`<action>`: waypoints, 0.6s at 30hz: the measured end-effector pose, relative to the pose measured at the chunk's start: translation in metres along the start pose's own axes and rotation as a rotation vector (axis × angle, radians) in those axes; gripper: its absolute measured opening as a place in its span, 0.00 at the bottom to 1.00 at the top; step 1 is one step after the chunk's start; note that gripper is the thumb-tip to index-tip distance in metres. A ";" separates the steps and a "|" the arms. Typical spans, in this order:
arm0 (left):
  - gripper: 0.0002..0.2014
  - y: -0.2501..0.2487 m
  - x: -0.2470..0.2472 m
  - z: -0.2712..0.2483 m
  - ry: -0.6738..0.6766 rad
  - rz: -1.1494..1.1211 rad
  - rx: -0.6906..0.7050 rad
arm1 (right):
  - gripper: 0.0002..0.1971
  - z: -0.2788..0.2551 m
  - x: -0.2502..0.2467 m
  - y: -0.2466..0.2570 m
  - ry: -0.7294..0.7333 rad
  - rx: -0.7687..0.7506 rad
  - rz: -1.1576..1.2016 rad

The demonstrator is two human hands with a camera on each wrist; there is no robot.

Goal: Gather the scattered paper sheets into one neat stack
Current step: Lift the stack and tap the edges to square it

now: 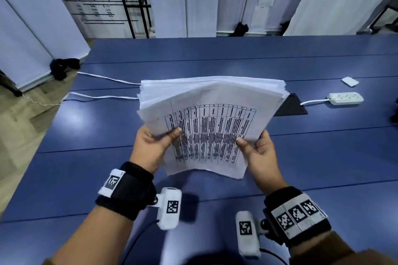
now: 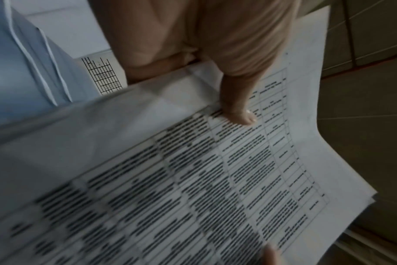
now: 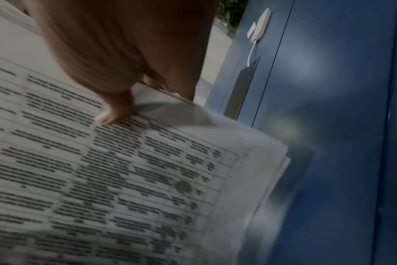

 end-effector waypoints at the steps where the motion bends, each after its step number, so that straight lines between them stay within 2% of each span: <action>1: 0.12 0.000 0.001 -0.001 0.005 0.016 -0.005 | 0.22 0.000 0.000 0.002 0.006 -0.002 0.000; 5: 0.26 0.003 0.006 -0.003 0.037 0.037 0.001 | 0.30 0.000 -0.001 0.011 0.000 -0.028 -0.056; 8: 0.31 -0.003 0.010 -0.001 0.054 0.000 0.050 | 0.41 -0.001 -0.001 0.017 -0.006 -0.048 -0.104; 12: 0.39 -0.018 0.012 0.001 0.058 -0.047 0.105 | 0.50 -0.007 0.002 0.040 -0.015 -0.169 -0.140; 18: 0.45 -0.038 0.014 0.006 0.044 -0.119 0.163 | 0.42 -0.013 0.013 0.068 0.044 -0.300 -0.097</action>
Point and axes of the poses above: each hand's wrist, its own z-axis towards the middle knuckle, its own x-axis out of the palm, y = z × x, the point moved 10 cm from there along z, towards the middle knuckle, and after that the axes turned 1 degree about -z, right-handed, at the moved point
